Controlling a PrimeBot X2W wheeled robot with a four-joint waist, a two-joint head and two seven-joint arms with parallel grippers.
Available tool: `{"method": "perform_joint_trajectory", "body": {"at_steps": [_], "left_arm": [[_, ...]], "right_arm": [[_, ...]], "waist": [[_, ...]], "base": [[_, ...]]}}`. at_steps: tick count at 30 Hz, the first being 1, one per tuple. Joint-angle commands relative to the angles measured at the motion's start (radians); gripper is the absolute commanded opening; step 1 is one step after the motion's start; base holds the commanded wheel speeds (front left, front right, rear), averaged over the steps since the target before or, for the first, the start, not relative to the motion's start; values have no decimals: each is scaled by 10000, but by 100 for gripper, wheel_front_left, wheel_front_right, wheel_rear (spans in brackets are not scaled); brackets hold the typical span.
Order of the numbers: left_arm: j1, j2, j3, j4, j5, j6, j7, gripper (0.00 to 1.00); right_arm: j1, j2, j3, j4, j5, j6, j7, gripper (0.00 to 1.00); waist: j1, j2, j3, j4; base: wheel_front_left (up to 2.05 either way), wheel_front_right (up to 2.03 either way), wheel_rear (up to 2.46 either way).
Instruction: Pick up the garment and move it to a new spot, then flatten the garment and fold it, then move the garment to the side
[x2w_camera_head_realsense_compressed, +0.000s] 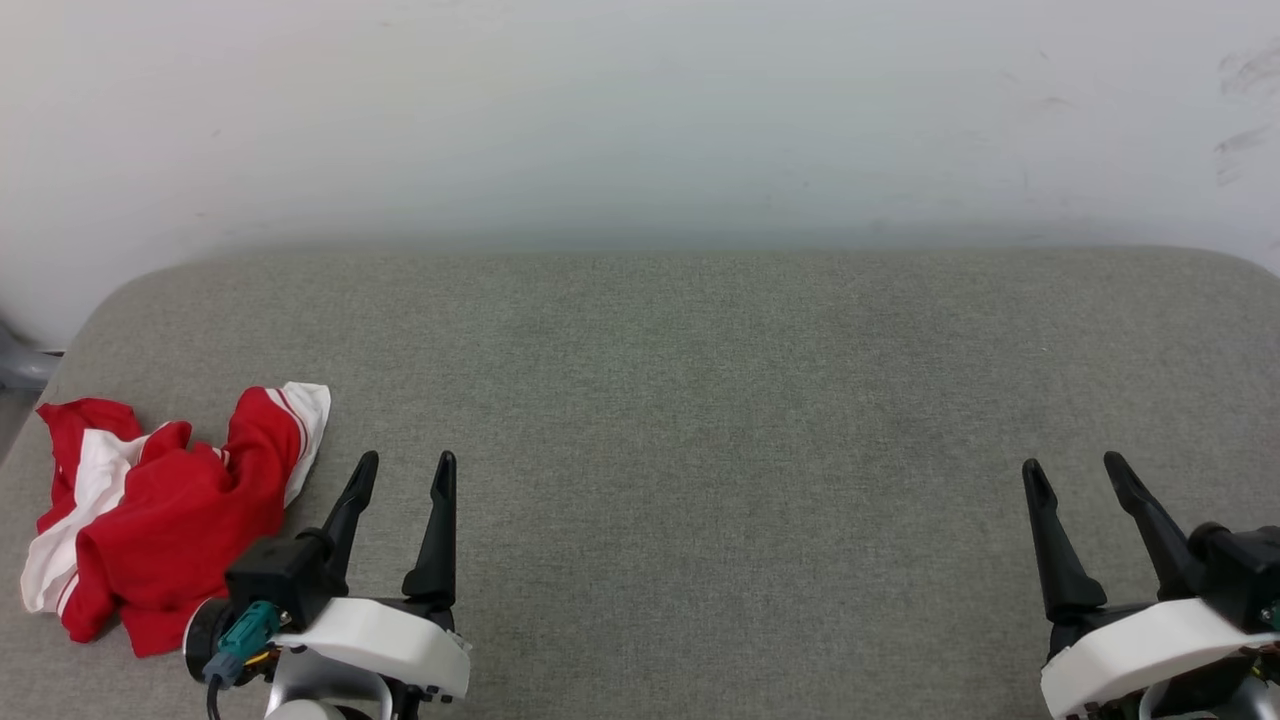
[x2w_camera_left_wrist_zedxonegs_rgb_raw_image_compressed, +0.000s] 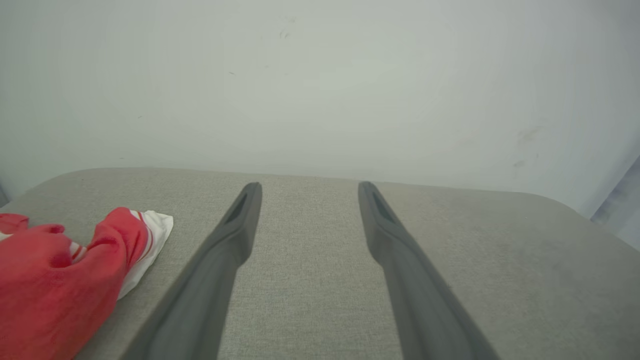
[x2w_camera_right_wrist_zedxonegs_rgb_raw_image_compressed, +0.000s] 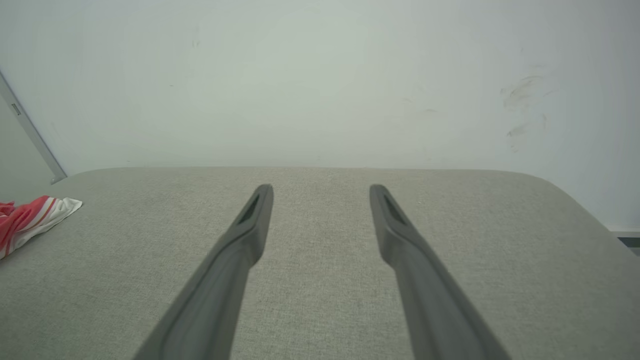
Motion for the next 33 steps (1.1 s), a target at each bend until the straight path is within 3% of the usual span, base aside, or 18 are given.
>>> {"method": "perform_joint_trajectory", "body": {"at_steps": [1, 16, 33], "left_arm": [[14, 20, -30, -41, 180, -58, -105, 100], [40, -346, 434, 16, 701, -433, -403, 100], [-142, -745, 1564, 377, 1544, -666, -715, 100]], "right_arm": [[46, 40, -21, -192, -261, -3, 30, 100], [310, 319, -209, -689, -1233, -3, 32, 100], [21, 358, -48, -760, -1807, -3, -233, 100]], "waist": [[0, -1, -2, 2], [0, -1, -6, 289], [0, -1, 152, 2506]], "base": [[0, 0, 0], [0, 0, 0], [0, 0, 0]]}}
